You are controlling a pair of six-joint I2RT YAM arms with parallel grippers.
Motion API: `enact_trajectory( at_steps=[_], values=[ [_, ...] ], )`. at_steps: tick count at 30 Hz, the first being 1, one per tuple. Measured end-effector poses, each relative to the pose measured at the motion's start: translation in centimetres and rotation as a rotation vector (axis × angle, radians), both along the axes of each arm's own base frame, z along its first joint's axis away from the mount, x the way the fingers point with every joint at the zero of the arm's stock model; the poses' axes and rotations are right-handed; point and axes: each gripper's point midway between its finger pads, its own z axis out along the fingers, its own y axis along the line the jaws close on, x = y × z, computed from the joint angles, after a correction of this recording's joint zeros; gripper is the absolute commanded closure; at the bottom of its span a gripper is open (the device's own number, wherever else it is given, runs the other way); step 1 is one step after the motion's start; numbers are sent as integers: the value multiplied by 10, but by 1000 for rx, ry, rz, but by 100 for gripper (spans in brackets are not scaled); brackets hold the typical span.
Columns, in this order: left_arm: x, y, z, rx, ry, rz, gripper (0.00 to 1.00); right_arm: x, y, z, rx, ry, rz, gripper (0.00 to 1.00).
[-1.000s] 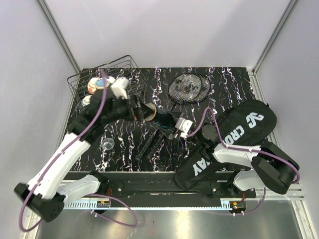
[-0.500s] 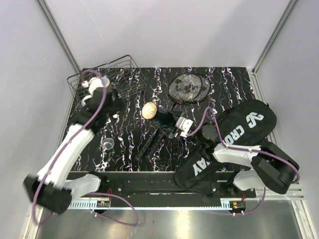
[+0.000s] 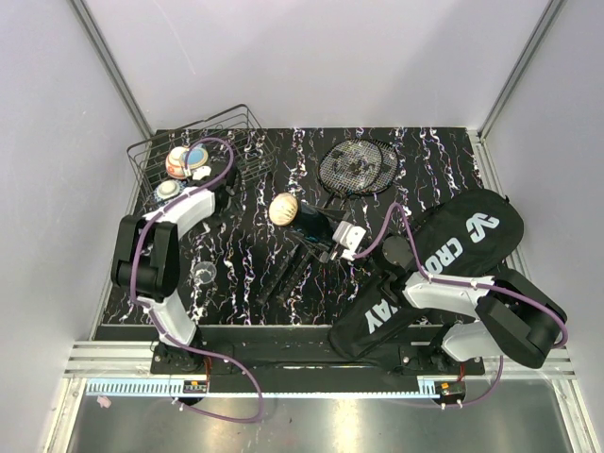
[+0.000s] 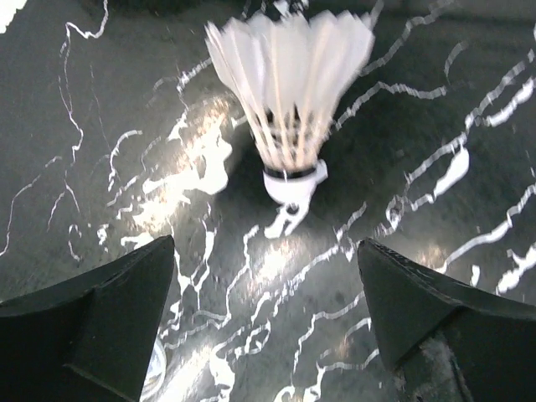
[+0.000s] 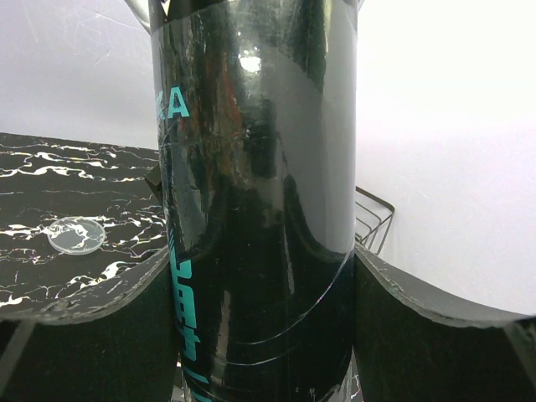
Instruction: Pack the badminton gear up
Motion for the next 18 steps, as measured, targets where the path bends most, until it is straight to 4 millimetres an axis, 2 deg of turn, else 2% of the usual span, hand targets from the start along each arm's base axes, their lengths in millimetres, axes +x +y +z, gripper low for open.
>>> enact_trajectory(
  at_steps=[4, 7, 10, 15, 18],
  values=[
    [14, 13, -11, -18, -31, 70, 9, 0, 0, 0, 0, 0, 0, 58],
    [23, 19, -22, -24, -37, 94, 14, 0, 0, 0, 0, 0, 0, 58],
    [30, 18, -36, -22, -21, 94, 30, 0, 0, 0, 1, 0, 0, 58],
    [47, 15, -35, -34, -56, 86, 65, 0, 0, 0, 1, 0, 0, 58],
    [47, 15, -35, -40, -58, 94, 67, 0, 0, 0, 1, 0, 0, 58]
  ],
)
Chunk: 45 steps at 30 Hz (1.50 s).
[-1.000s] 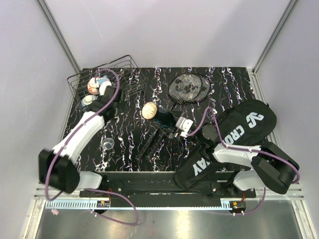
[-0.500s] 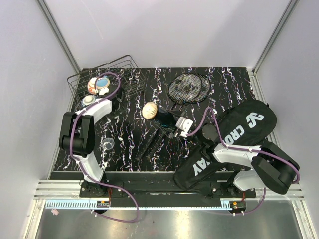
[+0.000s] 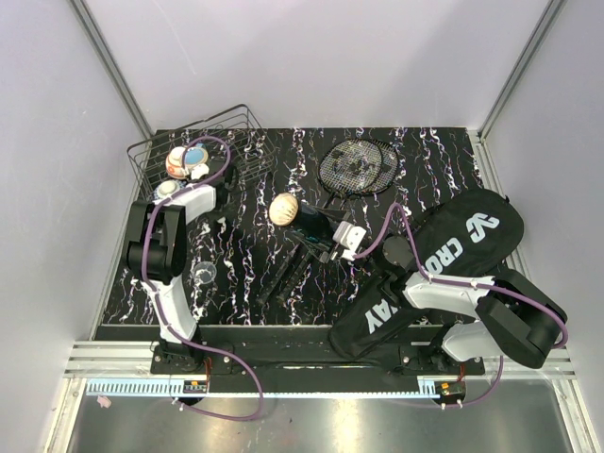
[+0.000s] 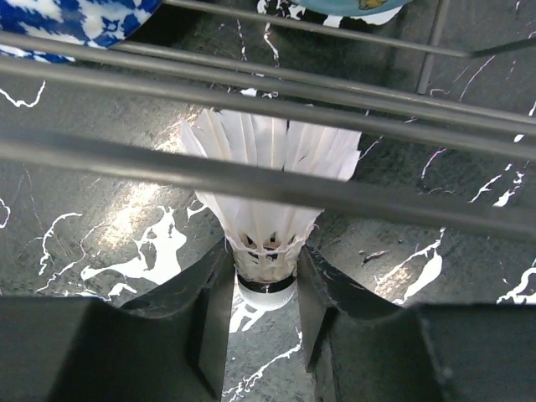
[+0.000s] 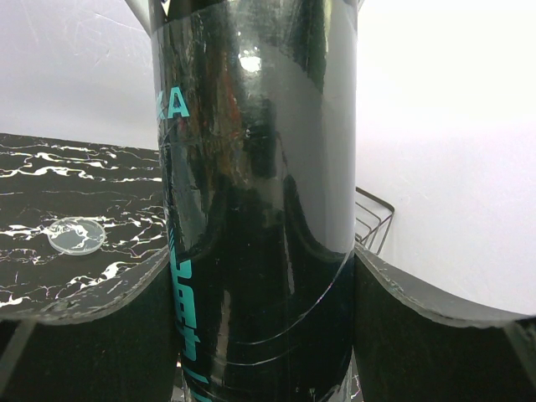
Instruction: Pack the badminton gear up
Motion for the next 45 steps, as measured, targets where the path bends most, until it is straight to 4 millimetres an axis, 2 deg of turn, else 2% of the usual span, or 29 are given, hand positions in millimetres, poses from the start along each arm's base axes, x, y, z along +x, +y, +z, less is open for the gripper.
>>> enact_trajectory(
  at_steps=[4, 6, 8, 12, 13, 14, 17, 18, 21, 24, 28, 32, 35, 37, 39, 43, 45],
  values=[
    [-6, -3, -2, -29, -29, 15, 68, 0, 0, 0, 0, 0, 0, 58],
    [-20, -8, -1, -58, -29, 20, 68, 0, 0, 0, 1, 1, 1, 59],
    [-35, -16, -2, -90, -25, 21, 60, 0, 0, 0, 1, 1, 1, 58],
    [-63, -56, -3, -176, -21, -24, 44, 0, 0, 0, 1, 1, 1, 58],
    [-68, -66, -2, -200, -21, -40, 39, 0, 0, 0, 1, 1, 1, 59],
    [-73, -78, -1, -229, -26, -57, 27, 0, 0, 0, 1, 1, 1, 59],
    [-83, -103, 5, -326, -57, -99, 16, 0, 0, 0, 1, 1, 1, 58],
    [-88, -106, 6, -354, -58, -108, 11, 0, 0, 0, 1, 1, 1, 59],
    [-101, -110, 10, -395, -50, -131, 4, 0, 0, 0, 1, 1, 1, 59],
    [-111, -107, 25, -385, -49, -192, 4, 0, 0, 0, 1, 1, 1, 59],
    [-108, -103, 66, -361, -110, -331, 6, 0, 0, 0, 1, 1, 1, 58],
    [-78, -104, 112, -335, -168, -502, 16, 0, 0, 0, 1, 1, 1, 59],
    [-49, -110, 130, -308, -179, -583, 17, 0, 0, 0, 1, 1, 1, 58],
    [-41, -112, 126, -302, -158, -597, 19, 0, 0, 0, 1, 1, 0, 58],
    [-39, -109, 112, -285, -87, -564, 21, 0, 0, 0, 2, 1, 0, 59],
    [-26, -96, 83, -236, 50, -414, 21, 0, 0, 0, 1, 1, -1, 59],
    [-27, -90, 71, -222, 89, -347, 21, 0, 0, 0, 1, 1, -1, 58]
  ],
)
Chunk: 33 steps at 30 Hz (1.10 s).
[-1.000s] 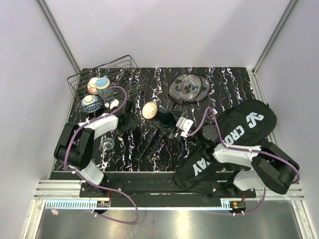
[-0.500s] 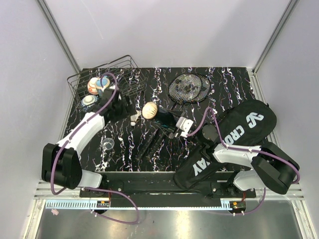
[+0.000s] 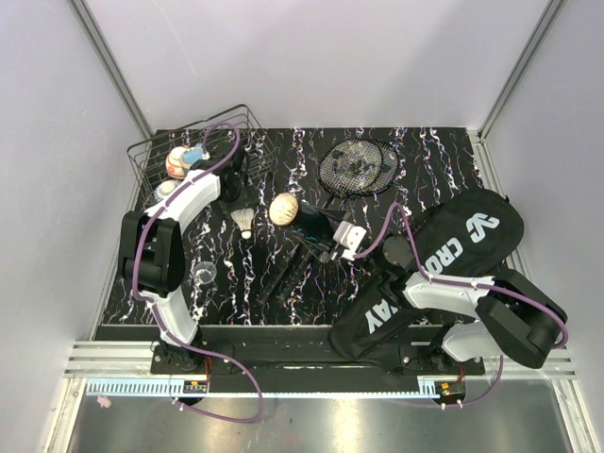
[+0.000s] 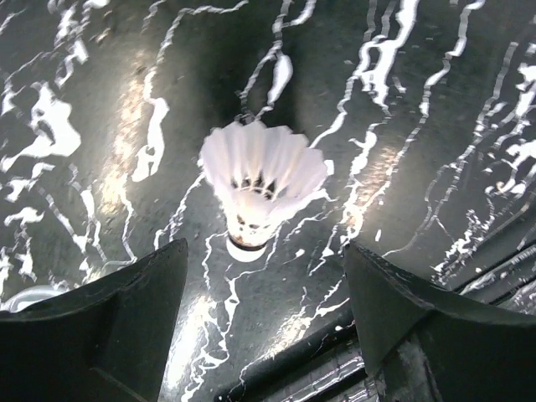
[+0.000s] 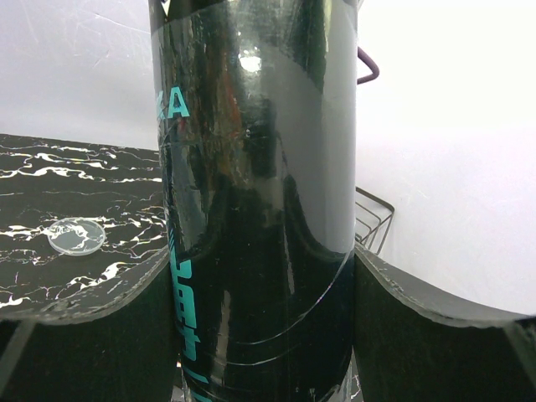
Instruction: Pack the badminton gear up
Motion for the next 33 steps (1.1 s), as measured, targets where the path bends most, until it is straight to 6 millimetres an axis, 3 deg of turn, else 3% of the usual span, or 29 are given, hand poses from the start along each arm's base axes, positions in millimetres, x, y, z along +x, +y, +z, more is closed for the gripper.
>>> enact_trajectory(
  at_steps=[3, 7, 14, 19, 24, 33],
  values=[
    [-7, 11, -4, 37, 33, 93, 21, 0, 0, 0, 0, 0, 0, 59],
    [-1, 18, 1, 67, 4, 136, 26, 0, 0, 0, 0, 0, 0, 58],
    [26, 9, 18, 110, -98, -169, 34, 0, -2, 1, 3, 1, -5, 58],
    [33, 5, 9, 159, -71, -357, 34, 0, -3, 1, 5, 3, -11, 58],
    [43, -6, -9, 147, -45, -496, 43, 1, -3, 1, 6, 3, -13, 58],
    [32, -8, -32, 104, 50, -558, 49, -1, -5, 2, 8, 2, -15, 58]
  ],
)
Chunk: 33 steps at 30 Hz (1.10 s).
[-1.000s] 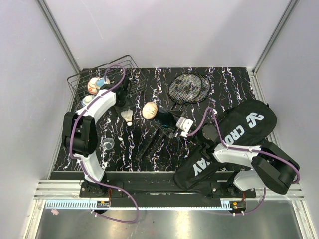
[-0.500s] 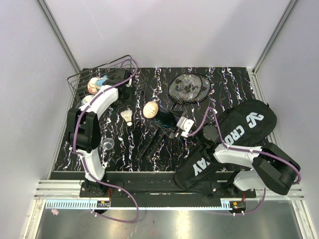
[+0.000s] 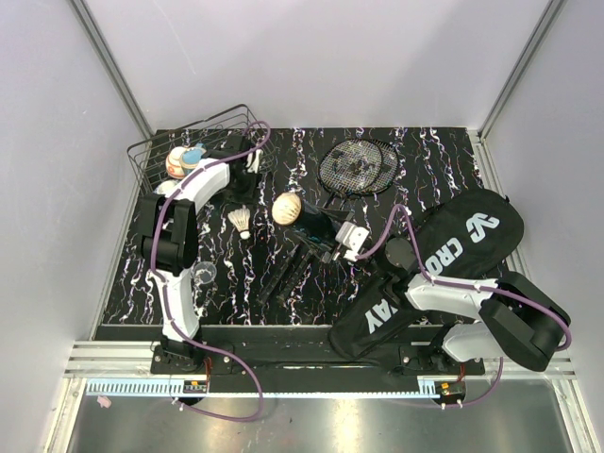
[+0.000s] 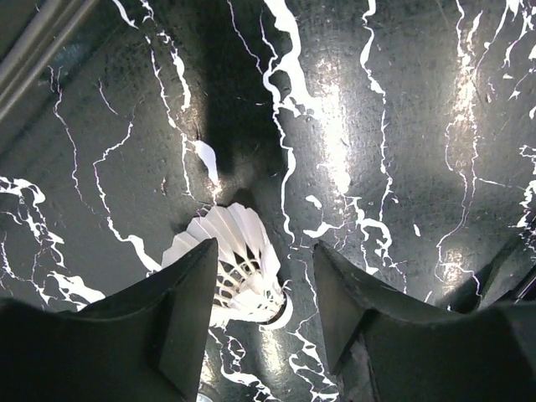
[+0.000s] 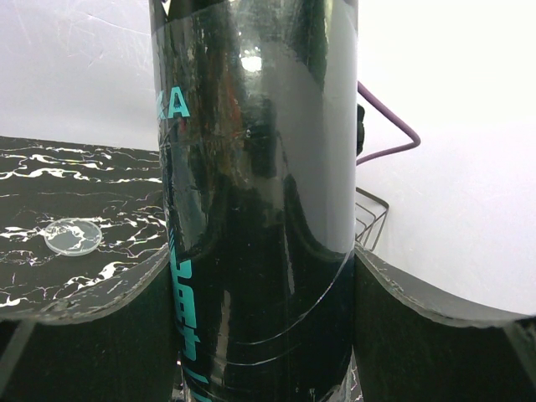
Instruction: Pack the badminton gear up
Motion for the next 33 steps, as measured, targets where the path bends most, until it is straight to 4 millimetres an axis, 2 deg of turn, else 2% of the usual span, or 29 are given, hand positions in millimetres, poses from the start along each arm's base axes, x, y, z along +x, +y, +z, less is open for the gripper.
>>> enact_trajectory(
  at_steps=[3, 7, 12, 15, 17, 20, 22, 24, 26, 27, 28, 30, 31, 33],
  values=[
    [-2, 1, -3, -15, 12, 15, 55, -1, -1, 0, 0, 0, 0, 58],
    [-16, 4, -14, -16, 64, 38, 60, -1, -1, 0, 1, -1, -1, 58],
    [-34, 5, -20, -24, 116, 71, 81, -1, -2, 0, 1, -1, -1, 58],
    [-42, 4, -12, -45, 116, 85, 99, -1, -2, 0, 1, -1, 0, 59],
    [-46, 3, -1, -64, 101, 95, 100, -1, -2, 0, 1, -1, 0, 58],
    [-57, 3, 28, -100, 41, 109, 100, -1, -2, 0, 1, -1, 0, 58],
    [-68, 3, 62, -138, -35, 122, 100, -2, -2, 0, 1, -1, 0, 58],
    [-78, 1, 107, -203, -148, 128, 100, -2, -1, 0, 0, 0, 2, 58],
    [-91, -4, 174, -313, -339, 115, 100, -1, 0, -1, -2, 0, 3, 58],
    [-98, -7, 201, -361, -417, 106, 100, -1, 0, -1, -3, 0, 4, 58],
    [-108, -10, 239, -433, -532, 86, 100, 0, 1, -1, -5, 1, 5, 58],
    [-136, -16, 303, -557, -729, 27, 100, 0, 4, -2, -9, 1, 14, 59],
    [-153, -19, 330, -611, -812, -10, 100, 0, 6, -2, -13, 1, 21, 59],
    [-182, -28, 367, -692, -923, -86, 100, 0, 8, -3, -18, 2, 28, 58]
  ],
)
